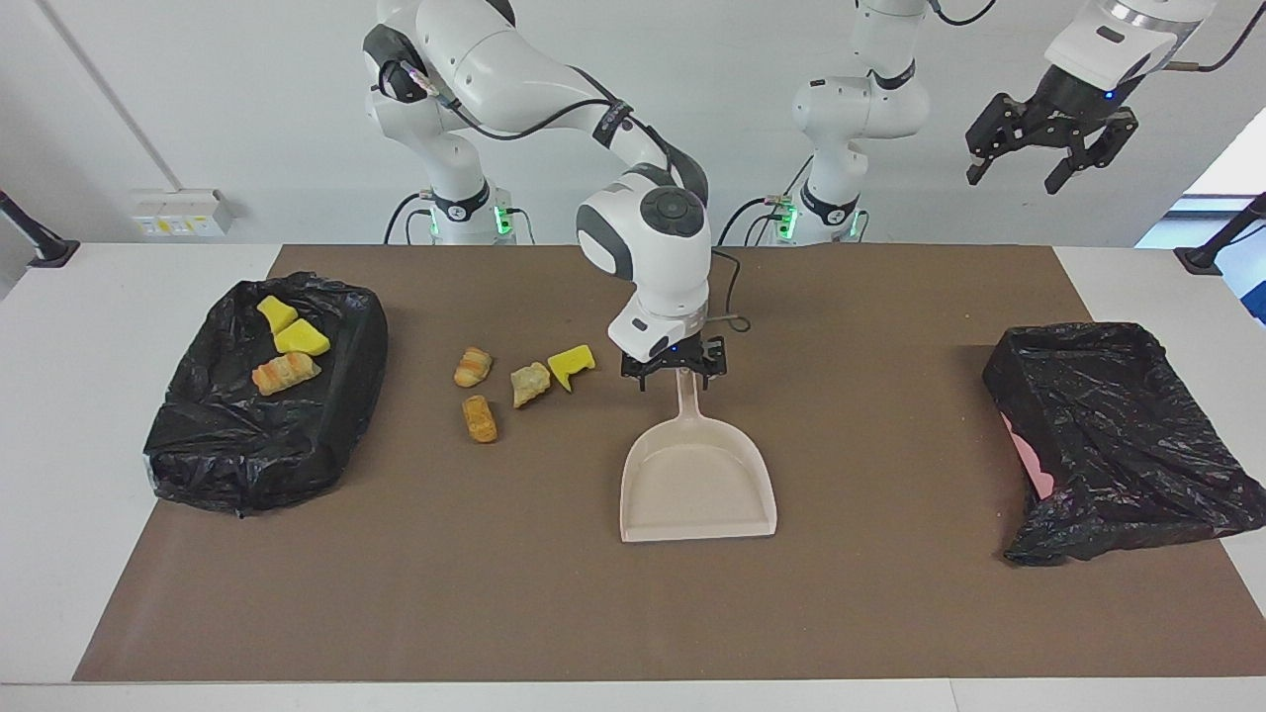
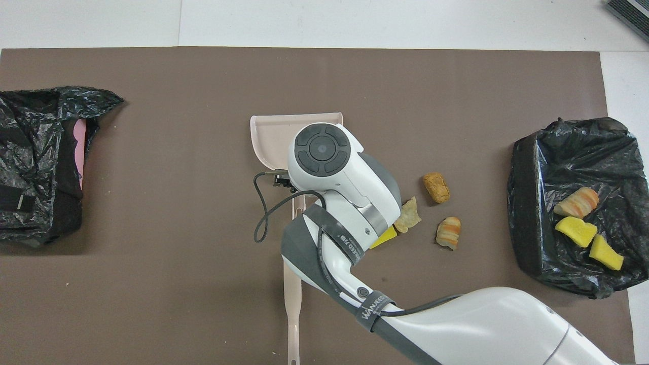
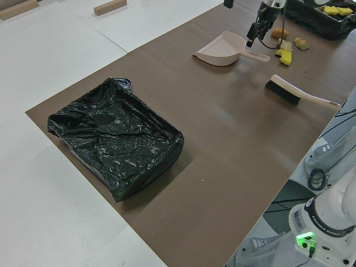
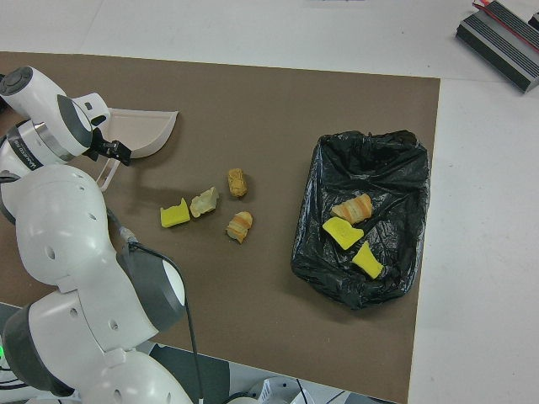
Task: Sweep and dump trash in bin
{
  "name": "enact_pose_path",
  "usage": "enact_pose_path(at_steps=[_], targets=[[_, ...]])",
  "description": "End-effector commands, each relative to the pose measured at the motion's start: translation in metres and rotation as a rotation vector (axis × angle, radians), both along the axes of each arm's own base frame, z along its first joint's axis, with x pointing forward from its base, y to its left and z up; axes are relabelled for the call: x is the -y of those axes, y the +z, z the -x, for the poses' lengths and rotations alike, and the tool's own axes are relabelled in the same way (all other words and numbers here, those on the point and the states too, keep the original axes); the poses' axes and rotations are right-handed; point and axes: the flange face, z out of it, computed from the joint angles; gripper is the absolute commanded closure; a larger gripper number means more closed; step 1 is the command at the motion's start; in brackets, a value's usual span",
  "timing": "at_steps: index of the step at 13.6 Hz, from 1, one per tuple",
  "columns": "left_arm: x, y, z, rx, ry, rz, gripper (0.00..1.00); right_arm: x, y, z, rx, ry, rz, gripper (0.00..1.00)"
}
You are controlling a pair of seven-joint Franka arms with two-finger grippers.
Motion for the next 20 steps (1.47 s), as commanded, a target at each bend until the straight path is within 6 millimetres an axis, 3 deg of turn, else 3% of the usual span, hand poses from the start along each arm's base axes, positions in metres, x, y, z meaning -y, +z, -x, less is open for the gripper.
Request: enact_pose_path(at_steps=[1,4,9,12,14,16,20], targets=[[0.008,-0.001,0.000,0.038,-0.014,-0.011,0.00,0.001,0.039,0.039,-0.001,0.015,0.017,0.00],[0.037,-0.012,-0.004,0.057,-0.061,-0.010,0.00,-0.008,0.054,0.098,-0.059,0.009,0.008,0.00],[0.080,-0.054,-0.037,0.148,-0.041,0.004,0.00,-0.020,0.032,0.215,-0.116,0.009,0.012,0.00],[0.127,-0.093,-0.055,0.127,-0.065,-0.011,0.00,-0.021,0.008,0.276,-0.147,0.041,0.010,0.00],[0.146,-0.110,-0.064,0.137,-0.071,-0.024,0.00,-0.027,-0.019,0.302,-0.146,0.065,0.018,0.00],[0.184,-0.151,-0.066,0.098,-0.095,-0.046,0.00,-0.027,-0.036,0.317,-0.133,0.074,0.013,0.00],[0.267,-0.244,-0.058,0.060,-0.028,-0.064,0.00,-0.034,-0.060,0.324,-0.123,0.086,-0.016,0.00]])
